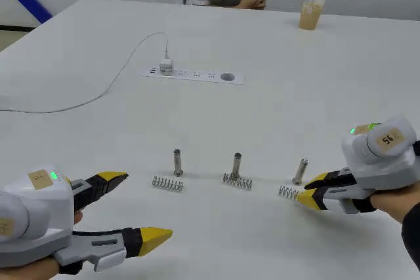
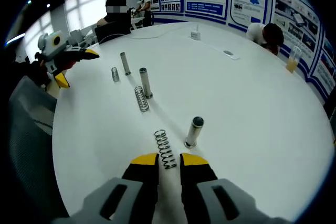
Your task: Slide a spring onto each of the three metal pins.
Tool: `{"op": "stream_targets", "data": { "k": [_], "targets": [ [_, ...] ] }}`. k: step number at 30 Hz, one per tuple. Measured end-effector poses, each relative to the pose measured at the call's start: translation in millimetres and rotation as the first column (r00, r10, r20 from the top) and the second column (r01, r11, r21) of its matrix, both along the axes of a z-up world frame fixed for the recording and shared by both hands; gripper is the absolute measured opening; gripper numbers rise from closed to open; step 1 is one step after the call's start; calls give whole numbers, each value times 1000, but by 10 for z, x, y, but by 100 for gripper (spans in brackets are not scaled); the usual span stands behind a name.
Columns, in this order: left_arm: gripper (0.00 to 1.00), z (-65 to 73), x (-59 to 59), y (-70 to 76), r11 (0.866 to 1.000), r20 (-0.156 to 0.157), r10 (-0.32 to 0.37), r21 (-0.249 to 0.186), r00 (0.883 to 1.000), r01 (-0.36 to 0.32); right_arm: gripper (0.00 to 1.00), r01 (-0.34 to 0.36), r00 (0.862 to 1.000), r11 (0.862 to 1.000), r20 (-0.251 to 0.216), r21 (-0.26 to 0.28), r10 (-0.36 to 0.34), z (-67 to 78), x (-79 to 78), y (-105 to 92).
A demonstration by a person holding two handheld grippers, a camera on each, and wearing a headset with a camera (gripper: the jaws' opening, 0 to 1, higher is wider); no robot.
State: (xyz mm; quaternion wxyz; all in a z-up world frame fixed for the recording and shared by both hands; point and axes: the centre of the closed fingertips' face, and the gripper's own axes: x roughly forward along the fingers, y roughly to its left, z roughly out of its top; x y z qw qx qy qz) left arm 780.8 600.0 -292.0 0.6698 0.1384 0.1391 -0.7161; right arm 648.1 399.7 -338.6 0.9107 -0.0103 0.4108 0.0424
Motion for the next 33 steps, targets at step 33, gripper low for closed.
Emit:
{"op": "stream_targets", "data": {
  "k": [33],
  "targets": [
    [76, -59, -152, -55, 997, -6, -69, 18, 998, 69, 12, -107, 993, 994, -56, -11, 107, -92, -34, 42]
  ]
}}
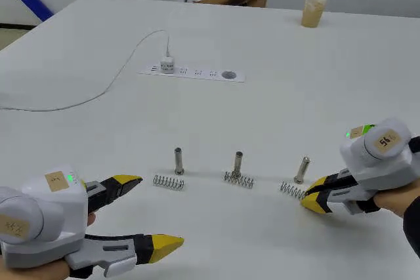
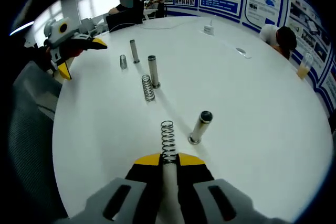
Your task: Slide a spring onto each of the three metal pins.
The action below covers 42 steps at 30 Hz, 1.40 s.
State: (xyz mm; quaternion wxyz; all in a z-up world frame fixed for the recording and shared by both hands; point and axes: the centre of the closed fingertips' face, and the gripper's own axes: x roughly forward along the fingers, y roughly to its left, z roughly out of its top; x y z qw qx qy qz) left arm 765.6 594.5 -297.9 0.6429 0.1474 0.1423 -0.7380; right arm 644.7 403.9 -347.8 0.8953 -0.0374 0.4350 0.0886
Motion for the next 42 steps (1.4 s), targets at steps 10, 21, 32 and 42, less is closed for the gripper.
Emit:
{"op": "stream_targets", "data": {
  "k": [10, 21, 32, 42],
  "targets": [
    [75, 4, -64, -28, 999, 10, -36, 9, 999, 36, 11, -4, 1000, 1000, -2, 4, 4, 35, -18, 42],
    [71, -4, -252, -155, 990, 41, -140, 29, 989, 139, 11, -67, 998, 998, -5, -6, 67, 124, -13, 215],
    [65, -15, -452, -327, 966, 51, -256, 48, 965, 253, 11, -137, 991, 991, -3, 2, 137, 241, 21, 434],
    [59, -73, -618, -422, 945, 43, -323, 63, 945, 320, 11, -220, 975, 975, -15, 19, 220, 293, 61, 698]
  ]
}}
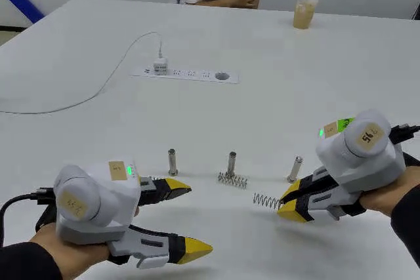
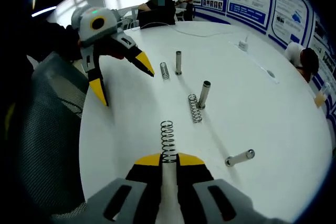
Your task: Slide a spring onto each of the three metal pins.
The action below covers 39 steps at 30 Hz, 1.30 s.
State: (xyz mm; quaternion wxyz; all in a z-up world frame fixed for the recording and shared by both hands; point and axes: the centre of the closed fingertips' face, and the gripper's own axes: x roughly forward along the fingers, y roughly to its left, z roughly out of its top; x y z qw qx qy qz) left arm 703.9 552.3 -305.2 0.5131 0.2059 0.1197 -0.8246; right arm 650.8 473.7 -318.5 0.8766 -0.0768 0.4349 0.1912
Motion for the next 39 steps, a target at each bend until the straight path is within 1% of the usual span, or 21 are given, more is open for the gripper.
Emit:
{"op": "stream_targets", "data": {
  "k": [8, 11, 14, 18, 23, 28, 39],
  "targets": [
    [53, -5, -92, -40, 999, 2, -37, 1, 999, 37, 11, -78, 997, 997, -4, 4, 78, 32, 50, 239],
    [50, -1, -106, -56, 999, 3, -43, -3, 999, 43, 11, -97, 995, 995, -2, 3, 97, 45, 78, 291],
    [48, -12, -128, -60, 998, 11, -55, -1, 998, 55, 11, -116, 993, 993, -2, 3, 116, 61, 98, 338],
    [44, -11, -175, -63, 997, 13, -80, -2, 997, 80, 11, -147, 989, 989, -7, 2, 147, 69, 120, 414],
    [40, -3, -240, -87, 994, 26, -107, -9, 994, 108, 11, -180, 984, 984, -16, 0, 180, 63, 136, 505],
    [36, -4, -268, -95, 992, 38, -125, -13, 991, 125, 11, -200, 980, 980, -24, -5, 199, 68, 140, 558],
    [24, -2, -333, -88, 985, 69, -165, -27, 984, 168, 11, -243, 970, 970, -36, -10, 242, 86, 128, 654]
  ]
}}
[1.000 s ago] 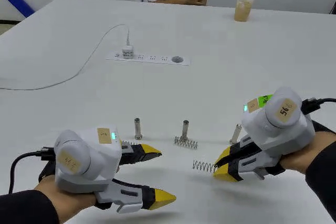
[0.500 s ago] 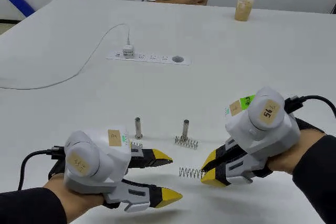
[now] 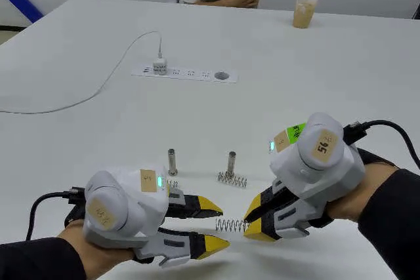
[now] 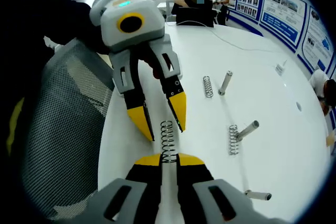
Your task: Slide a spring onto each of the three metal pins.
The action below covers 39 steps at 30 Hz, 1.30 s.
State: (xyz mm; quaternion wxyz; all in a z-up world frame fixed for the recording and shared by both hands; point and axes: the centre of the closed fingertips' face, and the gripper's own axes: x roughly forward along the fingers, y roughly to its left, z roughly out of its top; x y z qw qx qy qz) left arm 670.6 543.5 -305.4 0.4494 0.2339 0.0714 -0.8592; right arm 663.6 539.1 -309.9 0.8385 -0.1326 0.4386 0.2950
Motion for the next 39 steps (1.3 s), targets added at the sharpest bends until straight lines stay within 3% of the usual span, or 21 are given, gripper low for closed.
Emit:
{"op": "stream_targets", "data": {
  "k": [11, 19, 39],
  "targets": [
    [13, -5, -17, 15, 1000, 16, -20, -9, 1000, 20, 11, -11, 1000, 1000, -10, -3, 11, 7, -25, 27],
    [12, -14, -24, 19, 1000, 16, -23, -5, 1000, 23, 11, -16, 1000, 1000, -9, -5, 16, 63, -36, 48],
    [11, -10, -41, 30, 1000, 14, -29, -8, 999, 29, 11, -35, 997, 999, 66, 9, 35, 343, 100, 184]
  ]
}}
